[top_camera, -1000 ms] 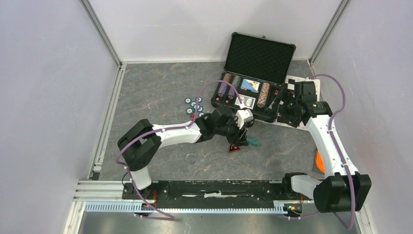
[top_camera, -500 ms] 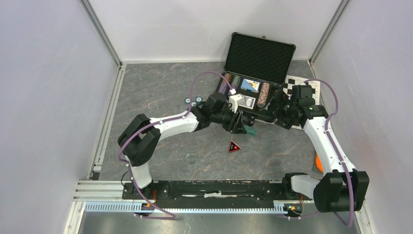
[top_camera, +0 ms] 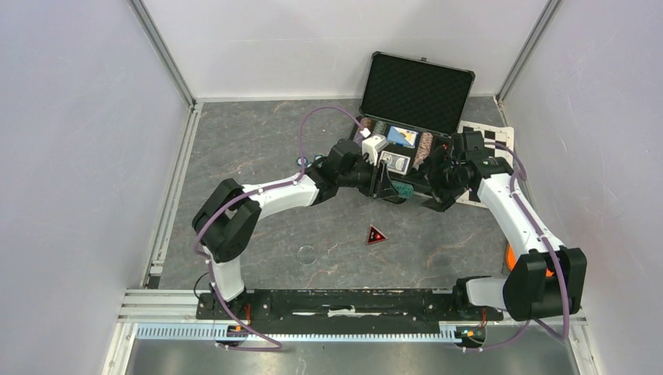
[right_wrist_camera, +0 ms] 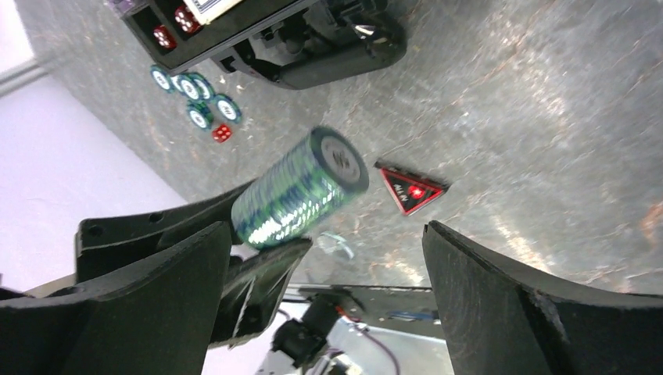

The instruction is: Pack up texas hold em set

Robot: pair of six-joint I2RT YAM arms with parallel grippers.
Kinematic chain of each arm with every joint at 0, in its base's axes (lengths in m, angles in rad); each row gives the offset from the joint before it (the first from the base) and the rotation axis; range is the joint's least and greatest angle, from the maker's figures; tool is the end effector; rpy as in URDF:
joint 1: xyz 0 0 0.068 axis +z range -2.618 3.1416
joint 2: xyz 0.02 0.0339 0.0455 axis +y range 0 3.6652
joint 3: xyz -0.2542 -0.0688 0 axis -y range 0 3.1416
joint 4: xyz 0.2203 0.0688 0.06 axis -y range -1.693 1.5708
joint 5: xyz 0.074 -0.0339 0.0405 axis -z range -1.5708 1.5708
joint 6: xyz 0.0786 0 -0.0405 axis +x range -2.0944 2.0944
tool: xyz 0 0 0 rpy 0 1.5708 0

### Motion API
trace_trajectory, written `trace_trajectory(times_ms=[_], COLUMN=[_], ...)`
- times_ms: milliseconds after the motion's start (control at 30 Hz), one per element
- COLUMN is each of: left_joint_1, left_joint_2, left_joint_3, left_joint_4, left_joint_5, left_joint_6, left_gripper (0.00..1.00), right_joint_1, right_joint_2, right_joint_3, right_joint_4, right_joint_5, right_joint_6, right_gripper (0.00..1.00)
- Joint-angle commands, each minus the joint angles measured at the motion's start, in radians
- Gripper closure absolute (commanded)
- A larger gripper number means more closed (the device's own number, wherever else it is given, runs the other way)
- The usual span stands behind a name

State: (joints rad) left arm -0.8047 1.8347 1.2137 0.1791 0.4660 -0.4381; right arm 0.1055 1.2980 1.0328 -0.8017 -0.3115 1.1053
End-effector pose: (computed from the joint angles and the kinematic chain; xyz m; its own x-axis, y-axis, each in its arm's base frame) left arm 0.2732 -0.3349 0.2178 -0.6611 0.1405 -0.7371 0.7122 0.4266 -0.5575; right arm 0.2478 0.0505 0.2281 -0.6120 0.7905 0.0231 0.6671 0.5003 0.5519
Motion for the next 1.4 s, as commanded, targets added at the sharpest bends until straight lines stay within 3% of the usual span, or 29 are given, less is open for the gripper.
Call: trace_trajectory(times_ms=[0, 133, 333, 667, 1067, 1233, 1300, 1367], left_joint_1=[-0.001, -0.002, -0.011, -0.013, -0.013, -0.013, -0.013, -0.013], left_joint_2=[-0.009, -0.006, -0.010, -0.012, -0.032, -0.038, -0.036, -0.032], left_joint_3=[0.049, 0.049, 0.040, 0.030, 0.005, -0.010, -0.014, -0.015], left_joint_4=[0.153, 0.197, 0.239, 0.295, 0.330, 0.334, 0.333, 0.330], left_joint_5=[-0.094, -0.118, -0.105, -0.064, -0.046, -0.045, -0.048, -0.052], left_joint_6=[-0.024, -0.025, -0.034, -0.050, -0.062, -0.061, -0.058, -0.056], left_gripper=[0.80, 0.80, 0.80, 0.80, 0.80, 0.80, 0.79, 0.78], right_joint_1=[0.011, 0.021, 0.040, 0.086, 0.089, 0.089, 0.089, 0.089], right_joint_2=[-0.050, -0.078, -0.125, -0.093, -0.115, -0.122, -0.124, -0.120], right_joint_3=[-0.015, -0.067, -0.192, -0.207, -0.244, -0.234, -0.229, -0.222], right_joint_4=[0.045, 0.079, 0.315, 0.434, 0.482, 0.482, 0.477, 0.466], right_joint_5=[-0.044, -0.026, -0.022, 0.004, 0.098, 0.129, 0.134, 0.127], right_joint_6=[0.198, 0.291, 0.469, 0.547, 0.578, 0.561, 0.553, 0.545], right_gripper=[0.02, 0.02, 0.07, 0.15, 0.34, 0.55, 0.56, 0.50])
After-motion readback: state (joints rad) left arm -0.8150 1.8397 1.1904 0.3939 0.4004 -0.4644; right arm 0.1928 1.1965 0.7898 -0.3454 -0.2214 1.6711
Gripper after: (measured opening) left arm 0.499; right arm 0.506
